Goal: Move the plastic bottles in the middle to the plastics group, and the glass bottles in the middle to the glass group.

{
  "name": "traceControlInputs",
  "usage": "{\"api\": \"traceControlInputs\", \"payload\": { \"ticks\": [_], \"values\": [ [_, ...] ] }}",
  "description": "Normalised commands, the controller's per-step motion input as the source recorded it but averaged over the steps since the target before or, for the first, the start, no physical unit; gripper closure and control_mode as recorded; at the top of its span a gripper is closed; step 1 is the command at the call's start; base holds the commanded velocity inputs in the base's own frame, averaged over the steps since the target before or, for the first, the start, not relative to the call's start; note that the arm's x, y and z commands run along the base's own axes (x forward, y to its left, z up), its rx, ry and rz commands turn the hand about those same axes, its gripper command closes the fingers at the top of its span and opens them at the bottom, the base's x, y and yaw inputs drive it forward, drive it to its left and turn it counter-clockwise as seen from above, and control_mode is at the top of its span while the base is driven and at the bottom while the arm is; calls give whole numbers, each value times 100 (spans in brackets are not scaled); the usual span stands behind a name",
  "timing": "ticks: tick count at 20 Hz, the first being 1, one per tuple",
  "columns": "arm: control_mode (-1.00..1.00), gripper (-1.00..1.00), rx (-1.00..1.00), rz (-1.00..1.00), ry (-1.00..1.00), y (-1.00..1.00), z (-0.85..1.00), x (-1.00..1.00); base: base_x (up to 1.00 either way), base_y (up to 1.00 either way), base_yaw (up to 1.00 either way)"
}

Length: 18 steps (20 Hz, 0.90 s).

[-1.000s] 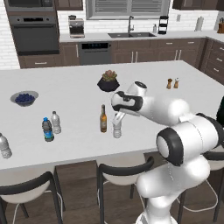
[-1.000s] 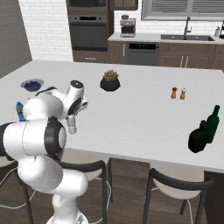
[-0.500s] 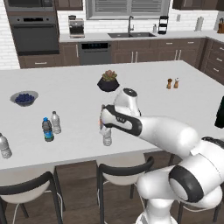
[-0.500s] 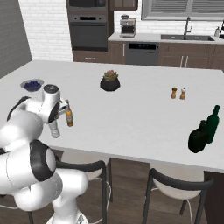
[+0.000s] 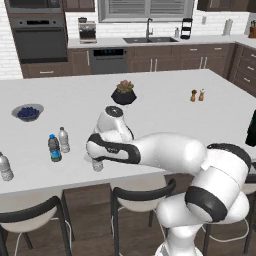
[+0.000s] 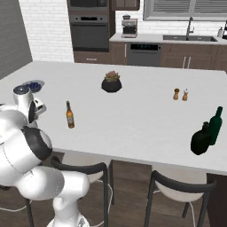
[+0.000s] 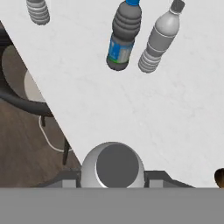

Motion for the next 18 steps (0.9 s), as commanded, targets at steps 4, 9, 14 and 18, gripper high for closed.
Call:
{"api": "traceControlInputs", "payload": {
  "ticks": [4,9,14,18],
  "values": [
    [-100,100,0,7,-1,99,0,0,0,0,0],
    [-100,100,4,12,-2,66,-2,4,0,0,0],
    [-100,100,11,12,-4,40,-1,11,0,0,0],
    [-100,100,3,8,0,31,-12,19,0,0,0]
  ]
}}
